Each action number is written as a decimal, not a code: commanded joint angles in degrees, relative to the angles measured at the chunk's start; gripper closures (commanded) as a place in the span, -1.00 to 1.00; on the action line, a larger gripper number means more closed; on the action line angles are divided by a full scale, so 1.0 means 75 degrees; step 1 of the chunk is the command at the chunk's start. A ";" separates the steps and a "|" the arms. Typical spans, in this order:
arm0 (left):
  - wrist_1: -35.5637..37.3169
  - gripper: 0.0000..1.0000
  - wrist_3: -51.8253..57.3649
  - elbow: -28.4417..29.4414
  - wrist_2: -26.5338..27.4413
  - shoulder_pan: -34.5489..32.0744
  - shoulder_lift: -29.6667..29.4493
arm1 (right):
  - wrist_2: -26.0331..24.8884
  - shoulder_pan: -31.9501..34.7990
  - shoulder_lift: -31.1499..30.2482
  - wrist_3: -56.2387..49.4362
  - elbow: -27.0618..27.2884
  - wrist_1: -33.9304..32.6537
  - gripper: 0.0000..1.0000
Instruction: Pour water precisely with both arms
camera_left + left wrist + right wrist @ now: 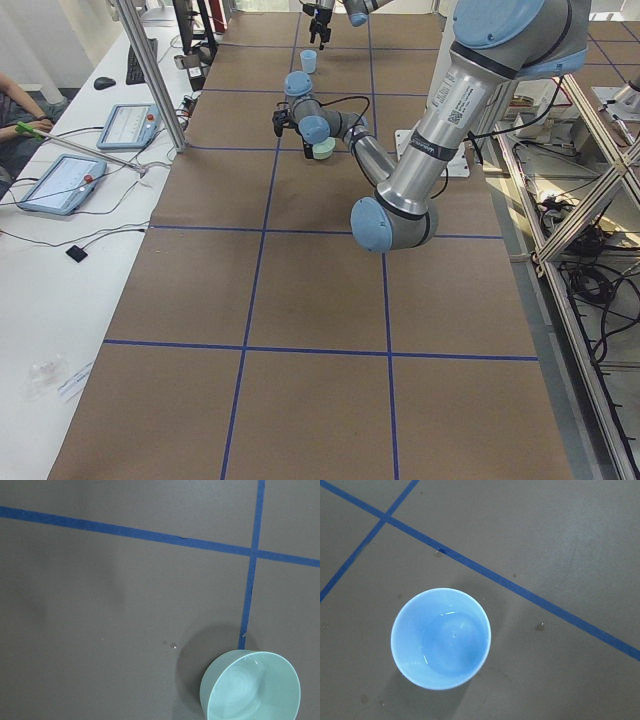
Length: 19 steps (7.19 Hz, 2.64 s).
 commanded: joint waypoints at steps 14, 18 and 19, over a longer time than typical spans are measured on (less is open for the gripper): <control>0.0012 -0.85 0.0000 -0.0036 -0.0049 -0.0060 -0.0014 | -0.3015 -0.1803 -0.0034 0.2123 -0.0770 0.2597 -0.90; 0.0000 -0.85 0.0000 -0.0036 -0.0049 -0.0060 -0.0014 | -0.3473 -0.1968 0.0199 0.1889 -0.1108 0.2737 -0.90; 0.0000 -0.85 0.0000 -0.0036 -0.0049 -0.0060 -0.0014 | -0.3567 -0.1980 0.0340 0.1888 -0.1354 0.2947 -0.90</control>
